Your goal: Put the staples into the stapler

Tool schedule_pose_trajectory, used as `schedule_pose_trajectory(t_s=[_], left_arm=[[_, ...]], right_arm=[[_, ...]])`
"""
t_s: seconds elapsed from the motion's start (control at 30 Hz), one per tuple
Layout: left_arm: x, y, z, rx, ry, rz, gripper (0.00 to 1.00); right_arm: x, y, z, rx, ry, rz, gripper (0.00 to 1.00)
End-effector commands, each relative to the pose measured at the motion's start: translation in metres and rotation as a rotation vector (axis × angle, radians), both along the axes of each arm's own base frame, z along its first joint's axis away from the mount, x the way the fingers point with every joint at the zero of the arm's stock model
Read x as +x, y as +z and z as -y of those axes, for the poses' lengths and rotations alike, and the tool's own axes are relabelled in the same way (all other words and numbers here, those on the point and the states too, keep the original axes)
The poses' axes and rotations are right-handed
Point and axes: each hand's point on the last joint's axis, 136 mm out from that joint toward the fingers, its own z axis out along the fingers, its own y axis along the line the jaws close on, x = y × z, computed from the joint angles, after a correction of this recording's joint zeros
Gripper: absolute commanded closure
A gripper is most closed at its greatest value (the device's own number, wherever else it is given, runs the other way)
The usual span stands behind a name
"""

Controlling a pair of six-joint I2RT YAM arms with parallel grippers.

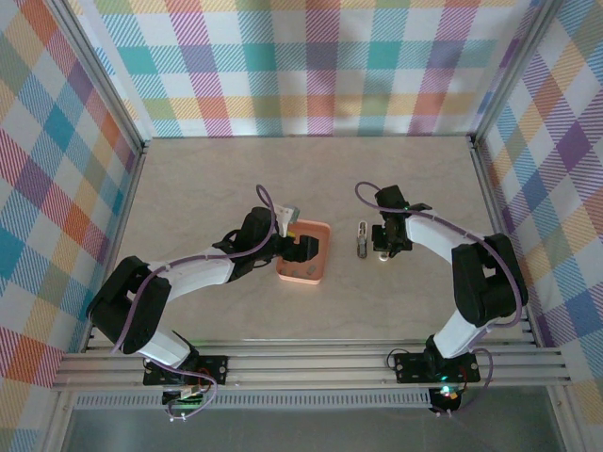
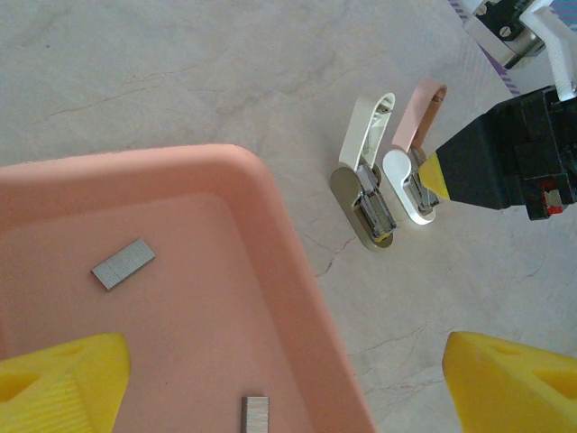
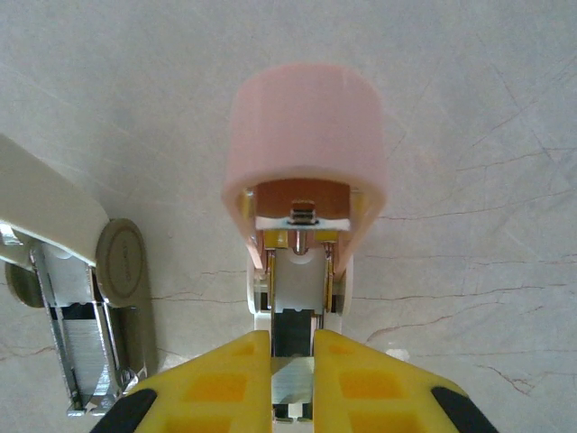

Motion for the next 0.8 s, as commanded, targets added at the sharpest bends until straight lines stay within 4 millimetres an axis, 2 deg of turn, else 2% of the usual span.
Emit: schedule_pose_trajectory(t_s=[0.0,0.33,0.77], left_arm=[[-0.002,0.006,0.005,-0.001,-0.024,0.024,0.1],[-0.003,0.007,0.005,-0.001,-0.025,0.027,0.1],[-0.002,0.006,0.005,0.0,-0.025,0.025,0.1]], right_arm=[[0.006,0.017,0.001,0.006,0.007,0.038,0.86],[0.006,0.018,0.002,0.002,0.006,0.043,0.86],[0.002,0.003,0.005,-0.023,0.007,0.001,0.86]])
